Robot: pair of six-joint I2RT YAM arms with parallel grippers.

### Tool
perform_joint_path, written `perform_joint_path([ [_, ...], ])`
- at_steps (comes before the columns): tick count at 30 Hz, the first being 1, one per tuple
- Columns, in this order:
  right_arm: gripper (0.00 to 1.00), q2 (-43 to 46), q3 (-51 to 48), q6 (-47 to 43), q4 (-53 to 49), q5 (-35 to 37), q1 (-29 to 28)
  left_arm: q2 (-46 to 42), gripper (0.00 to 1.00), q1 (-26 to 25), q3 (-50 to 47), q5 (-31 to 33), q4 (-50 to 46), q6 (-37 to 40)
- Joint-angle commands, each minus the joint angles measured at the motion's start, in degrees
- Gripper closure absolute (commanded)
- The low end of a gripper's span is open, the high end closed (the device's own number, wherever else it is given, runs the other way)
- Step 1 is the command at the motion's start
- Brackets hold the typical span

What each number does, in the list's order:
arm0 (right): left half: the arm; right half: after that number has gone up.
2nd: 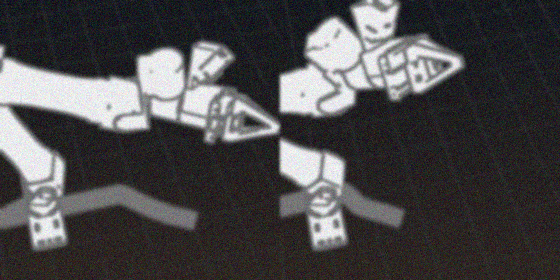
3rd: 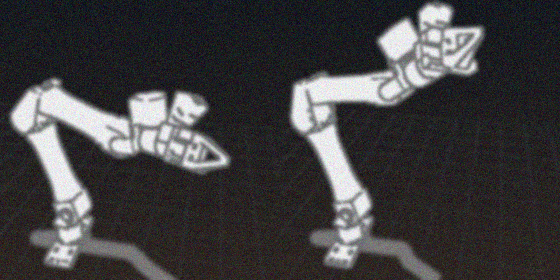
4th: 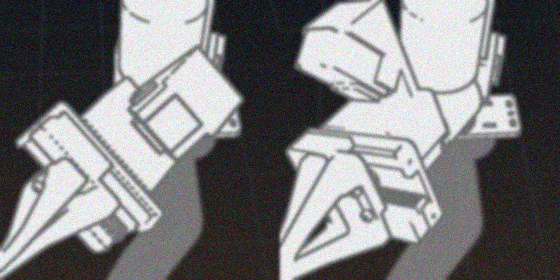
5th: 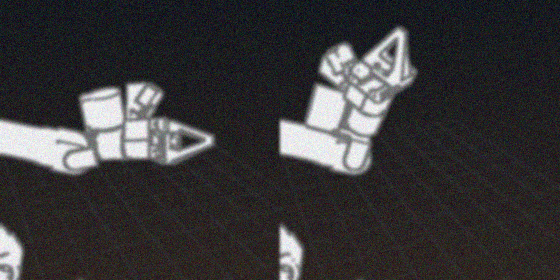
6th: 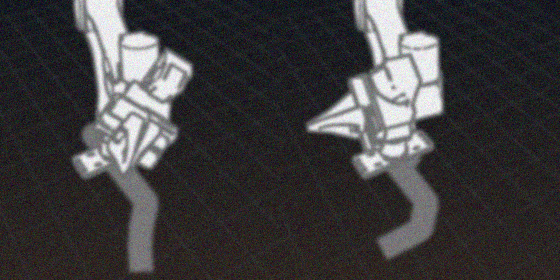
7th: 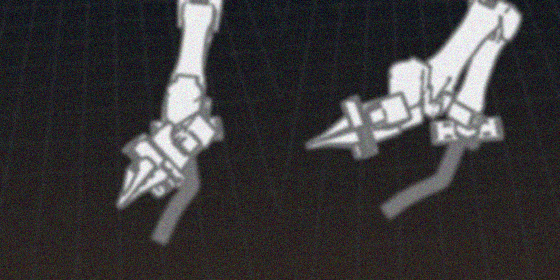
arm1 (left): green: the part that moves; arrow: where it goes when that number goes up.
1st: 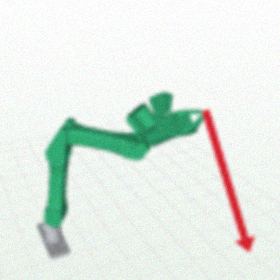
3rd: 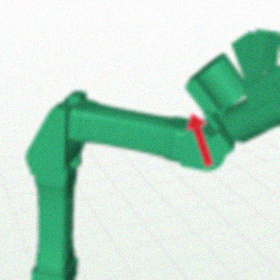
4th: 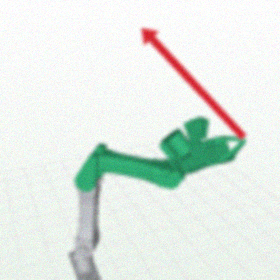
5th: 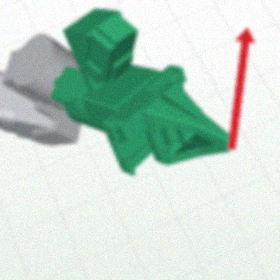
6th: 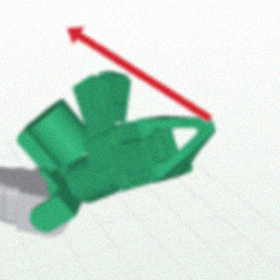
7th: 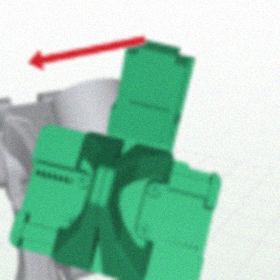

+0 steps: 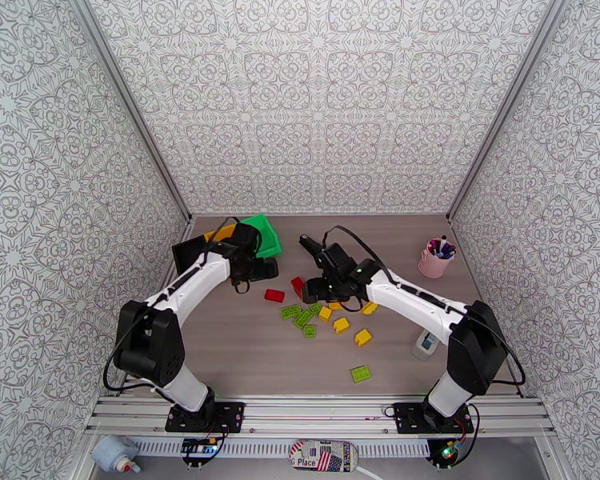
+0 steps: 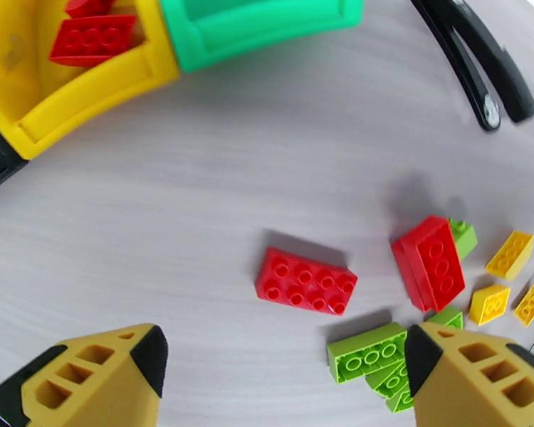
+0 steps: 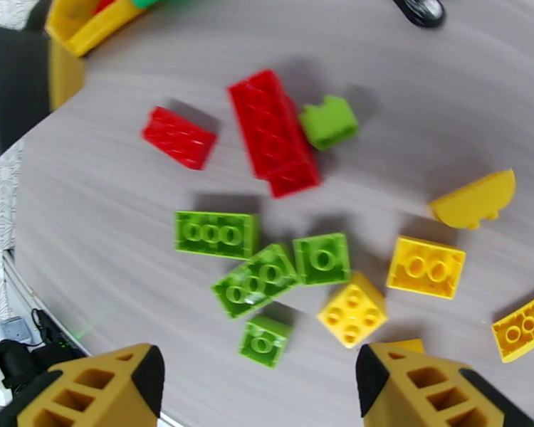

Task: Sort the legos into containers by color

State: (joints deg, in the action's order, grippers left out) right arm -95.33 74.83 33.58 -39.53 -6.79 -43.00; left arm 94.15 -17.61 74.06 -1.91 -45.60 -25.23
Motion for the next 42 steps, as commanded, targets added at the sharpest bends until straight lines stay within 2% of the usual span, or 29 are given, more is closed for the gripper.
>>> perform_joint_path([
  [1, 0.24, 3.1, -2.9, -0.4, -0.7, 0.6, 0.5, 2.6, 0.04, -2.3, -1.1, 0.8, 0.1, 2.4],
  [6, 0.23, 5.4, -6.5, 0.2, 0.6, -0.5, 0.6, 6.1, 0.02, -4.6, -1.5, 1.1, 0.2, 4.1],
  [15, 0.22, 8.8, -12.0, 1.4, 2.0, -1.6, 0.6, 10.7, 0.02, -5.1, -1.4, 2.5, 0.6, 7.4],
  [28, 0.22, 8.9, -11.5, 2.1, 2.5, -2.4, 0.6, 17.0, 0.04, -5.1, 2.1, 2.9, 0.8, 10.5],
  [36, 0.22, 8.8, -11.1, 2.2, 2.4, -2.4, 0.6, 19.1, 0.12, -5.2, 4.1, 2.7, 0.7, 10.6],
  [42, 0.22, 8.6, -10.6, 2.3, 2.4, -2.3, 0.6, 19.4, 0.26, -5.3, 3.6, 2.1, 0.8, 10.1],
])
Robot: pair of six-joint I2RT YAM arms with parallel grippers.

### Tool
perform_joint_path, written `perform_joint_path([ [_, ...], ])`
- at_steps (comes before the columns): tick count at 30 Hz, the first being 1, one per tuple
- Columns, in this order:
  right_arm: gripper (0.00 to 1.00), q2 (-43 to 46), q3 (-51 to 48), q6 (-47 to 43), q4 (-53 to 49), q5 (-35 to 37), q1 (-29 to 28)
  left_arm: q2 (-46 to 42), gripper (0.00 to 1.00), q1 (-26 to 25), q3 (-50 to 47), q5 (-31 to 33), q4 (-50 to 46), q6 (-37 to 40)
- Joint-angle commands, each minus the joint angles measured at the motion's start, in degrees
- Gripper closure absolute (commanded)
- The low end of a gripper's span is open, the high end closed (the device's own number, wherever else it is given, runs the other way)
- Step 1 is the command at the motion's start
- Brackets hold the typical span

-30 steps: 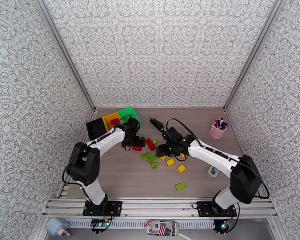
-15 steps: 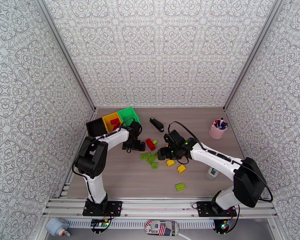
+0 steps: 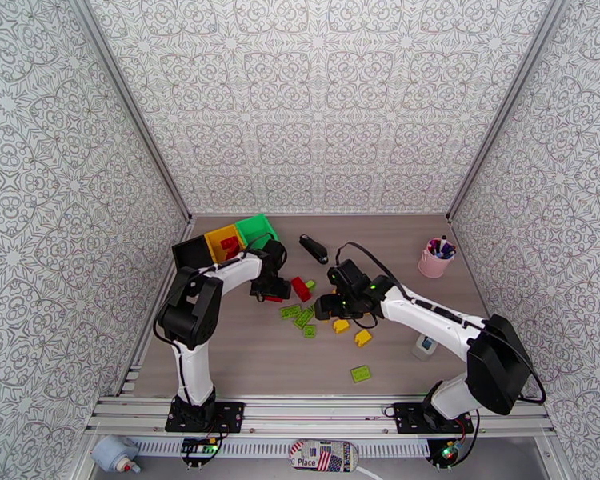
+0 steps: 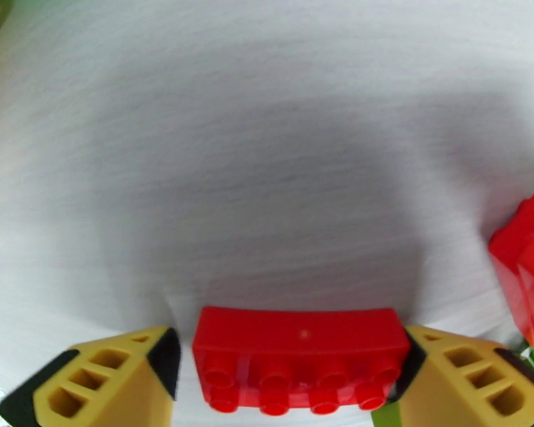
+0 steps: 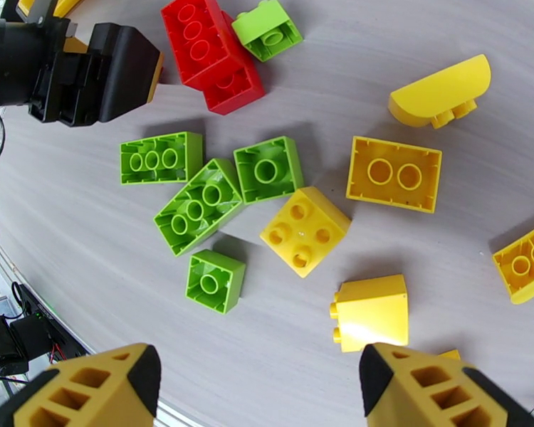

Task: Sort the legos into containers by color

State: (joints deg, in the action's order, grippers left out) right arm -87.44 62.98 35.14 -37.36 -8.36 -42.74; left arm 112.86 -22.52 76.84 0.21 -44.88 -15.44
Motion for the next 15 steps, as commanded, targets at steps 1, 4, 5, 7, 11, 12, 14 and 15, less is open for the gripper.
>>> perform_joint_path([
  [1, 0.22, 0.6, 1.4, 0.7, 0.4, -0.9, 0.3, 0.5, 0.28, -0.5, 0.8, -0.1, 0.1, 0.1],
  [4, 0.22, 0.2, 1.8, 0.5, 0.8, -1.9, 0.3, -0.3, 0.35, -0.6, 0.2, -0.2, 0.2, -0.5],
  [5, 0.22, 0.1, 1.9, 0.6, 1.3, -2.4, 0.3, -0.7, 0.36, -0.6, -0.1, -0.3, 0.3, -0.8],
  [7, 0.23, -0.3, 2.1, 0.8, 2.9, -4.5, 0.2, -1.9, 0.37, -0.3, -0.6, -0.4, 0.3, -1.2],
  [11, 0.23, -2.4, 3.7, 1.6, 5.8, -7.1, -1.2, -5.4, 0.39, 1.4, -2.5, -1.6, 0.4, -2.2],
  [12, 0.23, -3.4, 4.5, 1.8, 6.5, -7.7, -1.6, -6.6, 0.40, 2.1, -3.0, -2.1, 0.5, -2.4],
  [14, 0.24, -5.5, 6.8, 2.3, 7.8, -9.2, -2.5, -8.7, 0.40, 3.8, -3.8, -3.2, 0.6, -2.9],
  [15, 0.24, -6.8, 8.2, 2.5, 8.7, -10.2, -3.0, -9.9, 0.40, 4.9, -4.2, -3.7, 0.7, -3.2],
])
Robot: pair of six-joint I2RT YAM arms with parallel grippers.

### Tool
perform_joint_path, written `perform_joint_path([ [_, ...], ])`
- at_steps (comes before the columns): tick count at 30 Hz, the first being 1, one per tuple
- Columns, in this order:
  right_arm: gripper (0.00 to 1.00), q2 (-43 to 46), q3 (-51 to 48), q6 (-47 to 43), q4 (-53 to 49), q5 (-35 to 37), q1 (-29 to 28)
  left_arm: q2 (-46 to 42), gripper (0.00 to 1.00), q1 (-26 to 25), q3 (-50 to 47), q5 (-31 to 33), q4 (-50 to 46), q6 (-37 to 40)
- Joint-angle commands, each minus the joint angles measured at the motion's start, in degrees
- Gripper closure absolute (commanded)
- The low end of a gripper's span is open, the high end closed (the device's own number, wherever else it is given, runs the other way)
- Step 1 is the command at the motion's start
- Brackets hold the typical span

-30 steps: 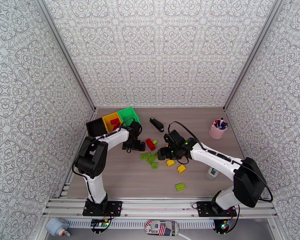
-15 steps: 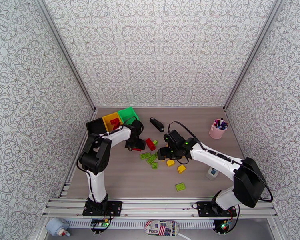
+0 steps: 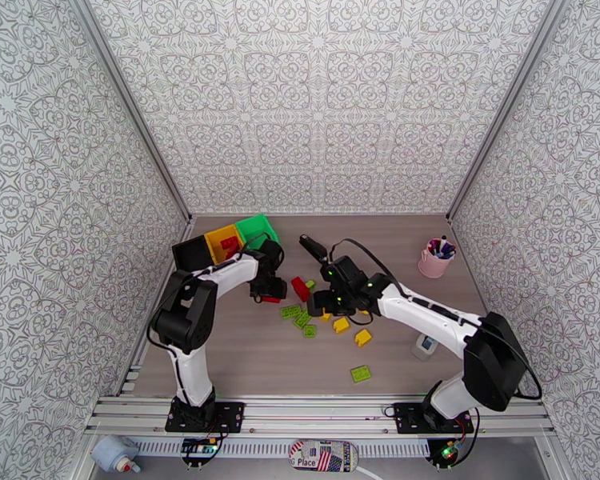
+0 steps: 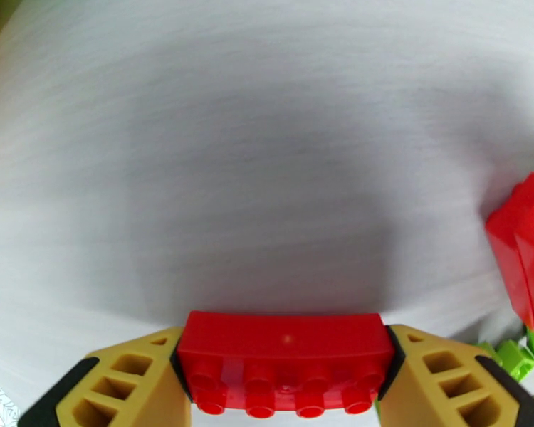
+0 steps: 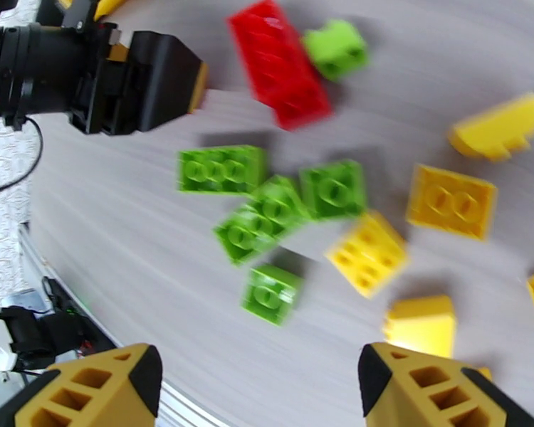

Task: Sort the legos into containers by color

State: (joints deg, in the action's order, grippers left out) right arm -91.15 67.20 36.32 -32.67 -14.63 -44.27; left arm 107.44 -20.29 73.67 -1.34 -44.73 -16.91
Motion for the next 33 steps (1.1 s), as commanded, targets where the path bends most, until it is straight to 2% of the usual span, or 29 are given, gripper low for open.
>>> perform_joint_path([
  [1, 0.25, -4.5, 5.3, 1.5, 4.8, -4.9, -1.9, -5.4, 0.41, 3.6, -1.2, -2.6, 0.4, -2.1],
  [7, 0.28, -12.7, 14.5, 3.8, 9.7, -12.1, -5.1, -10.7, 0.41, 13.5, -1.9, -6.6, 1.4, -5.0],
  [12, 0.29, -15.7, 19.9, 4.0, 8.6, -12.6, -5.2, -10.7, 0.41, 20.6, 2.2, -7.7, 2.2, -7.4],
  [21, 0.29, -12.7, 18.8, 1.1, 2.4, -6.8, -5.1, 1.2, 0.40, 24.8, 21.7, -7.4, -1.7, -7.9],
  [24, 0.29, -10.2, 16.2, 0.5, 1.0, -4.2, -4.8, 4.7, 0.29, 26.0, 27.2, -6.4, -3.8, -8.9],
  [27, 0.28, -7.4, 13.2, 0.1, -0.1, -1.5, -4.5, 5.6, 0.13, 26.4, 29.3, -6.5, -4.5, -9.5],
  [33, 0.26, -3.5, 8.5, -0.5, -1.9, 2.5, -2.9, -0.9, 0.04, 24.0, 21.5, -6.4, -0.5, -9.8],
])
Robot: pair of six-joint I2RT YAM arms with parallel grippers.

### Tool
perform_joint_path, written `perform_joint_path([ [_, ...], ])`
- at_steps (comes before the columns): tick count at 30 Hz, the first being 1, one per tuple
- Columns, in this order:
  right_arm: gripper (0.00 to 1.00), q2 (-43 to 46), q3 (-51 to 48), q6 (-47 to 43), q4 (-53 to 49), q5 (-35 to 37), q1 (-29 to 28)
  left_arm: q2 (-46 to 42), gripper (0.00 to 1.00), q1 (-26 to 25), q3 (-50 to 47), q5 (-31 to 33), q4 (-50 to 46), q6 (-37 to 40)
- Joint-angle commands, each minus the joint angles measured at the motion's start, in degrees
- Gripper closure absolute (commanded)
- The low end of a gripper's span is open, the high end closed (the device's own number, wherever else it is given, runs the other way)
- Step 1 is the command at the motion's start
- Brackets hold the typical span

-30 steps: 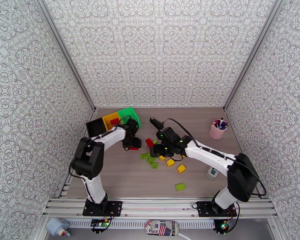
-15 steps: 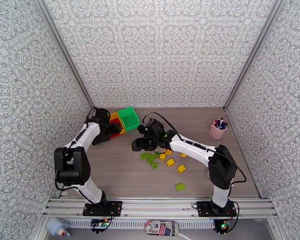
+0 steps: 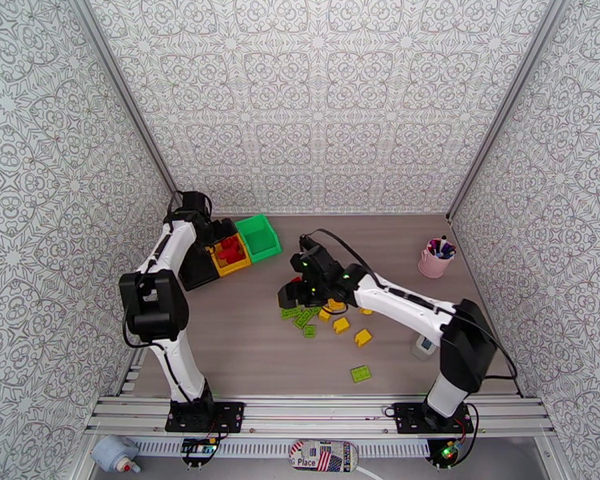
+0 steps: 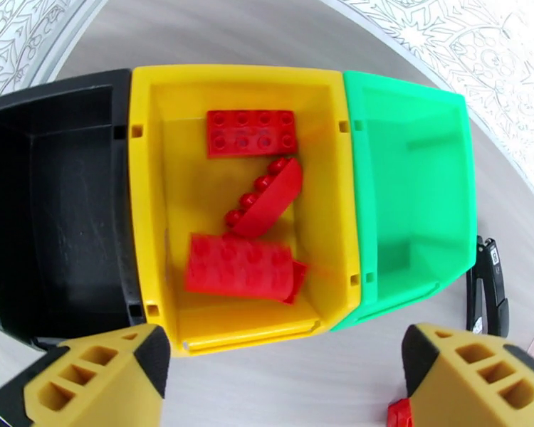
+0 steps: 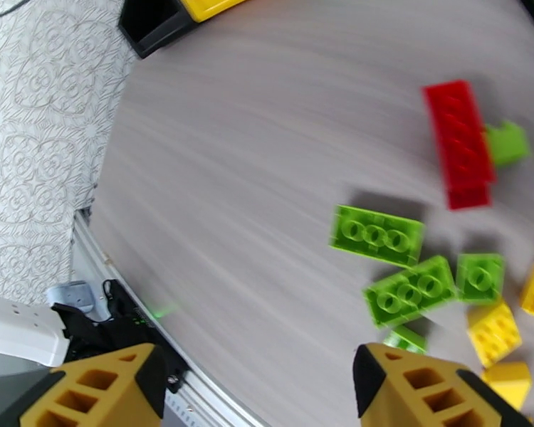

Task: Sort the legos into containers by color

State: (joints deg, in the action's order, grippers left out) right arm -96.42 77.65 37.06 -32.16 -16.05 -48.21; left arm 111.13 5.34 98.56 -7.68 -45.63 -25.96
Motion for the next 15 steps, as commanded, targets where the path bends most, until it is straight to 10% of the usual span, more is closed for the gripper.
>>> perform_joint_path([
  [1, 0.26, 2.1, -2.1, -1.4, -3.0, 4.5, 1.3, -5.9, 0.03, -2.2, -5.1, 0.1, 1.2, -0.8],
  [15, 0.25, 1.3, -0.3, -4.1, -10.2, 11.7, 5.3, -18.9, 0.01, -15.6, -24.3, 2.1, 4.4, -7.3],
])
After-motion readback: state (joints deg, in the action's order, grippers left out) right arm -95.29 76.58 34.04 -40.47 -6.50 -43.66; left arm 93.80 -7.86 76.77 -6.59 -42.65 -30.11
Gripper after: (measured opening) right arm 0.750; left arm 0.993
